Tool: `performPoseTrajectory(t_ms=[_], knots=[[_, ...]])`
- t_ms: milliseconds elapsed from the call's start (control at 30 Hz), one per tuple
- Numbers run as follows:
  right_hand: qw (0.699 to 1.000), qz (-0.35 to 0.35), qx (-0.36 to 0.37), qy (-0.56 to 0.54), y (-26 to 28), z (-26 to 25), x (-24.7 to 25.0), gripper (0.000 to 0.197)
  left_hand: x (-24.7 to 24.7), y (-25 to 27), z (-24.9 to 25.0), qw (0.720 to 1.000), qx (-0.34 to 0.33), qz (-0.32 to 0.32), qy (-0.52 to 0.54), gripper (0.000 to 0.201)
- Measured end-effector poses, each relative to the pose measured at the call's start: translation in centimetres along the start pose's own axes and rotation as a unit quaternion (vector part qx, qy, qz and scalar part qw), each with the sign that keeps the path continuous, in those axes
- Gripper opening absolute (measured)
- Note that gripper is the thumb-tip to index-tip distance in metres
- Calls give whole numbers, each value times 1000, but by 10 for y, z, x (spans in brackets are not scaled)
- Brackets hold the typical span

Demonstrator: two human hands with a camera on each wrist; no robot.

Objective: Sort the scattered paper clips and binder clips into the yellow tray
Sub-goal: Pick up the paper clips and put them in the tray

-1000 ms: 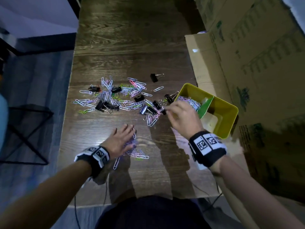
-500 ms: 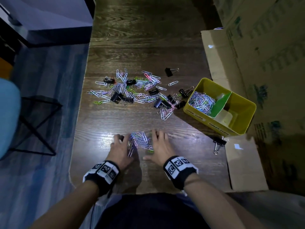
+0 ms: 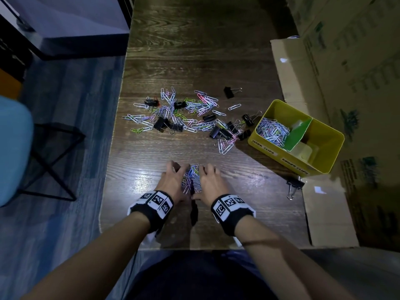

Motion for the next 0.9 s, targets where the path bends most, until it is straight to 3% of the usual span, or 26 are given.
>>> performPoseTrajectory(t_ms=[67, 233, 300, 433, 533, 600, 700, 767, 900], knots=[[999, -14, 15, -26, 0, -4, -1, 86, -3, -2, 5, 1000, -8, 1, 10, 85], [999, -7, 45, -26, 7, -7, -6, 32, -7, -2, 5, 998, -49, 36, 21, 44], [999, 1, 52, -14, 8, -6, -7, 20, -5, 0, 3, 996, -66, 51, 17, 31], [998, 0, 56, -30, 10, -2, -5, 20, -4, 3, -1, 993, -99, 62, 7, 17], [996, -16, 19, -89, 5, 7, -7, 24, -3, 1, -9, 993, -100, 59, 18, 18], [989, -22, -10, -147, 3, 15, -4, 24, 1, -3, -14, 993, -93, 61, 49, 17], [982, 21, 18, -187, 3, 23, 2, 21, 8, -9, -19, 987, -50, 49, 145, 12], [970, 57, 34, -232, 5, 28, 4, 22, 11, -13, -25, 963, 6, 28, 267, 9], [950, 94, 44, -296, 8, 39, 9, 26, 20, -16, -32, 866, 85, -5, 493, 18]])
Point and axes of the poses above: each hand's wrist, its own y-axis away from the middle knuckle, its own x-axis out of the back of the hand, z = x × y, the point moved 2 cm from there along -y, towards the middle knuckle, and after that the axes turned 1 degree about -z, right-handed, at the moved point
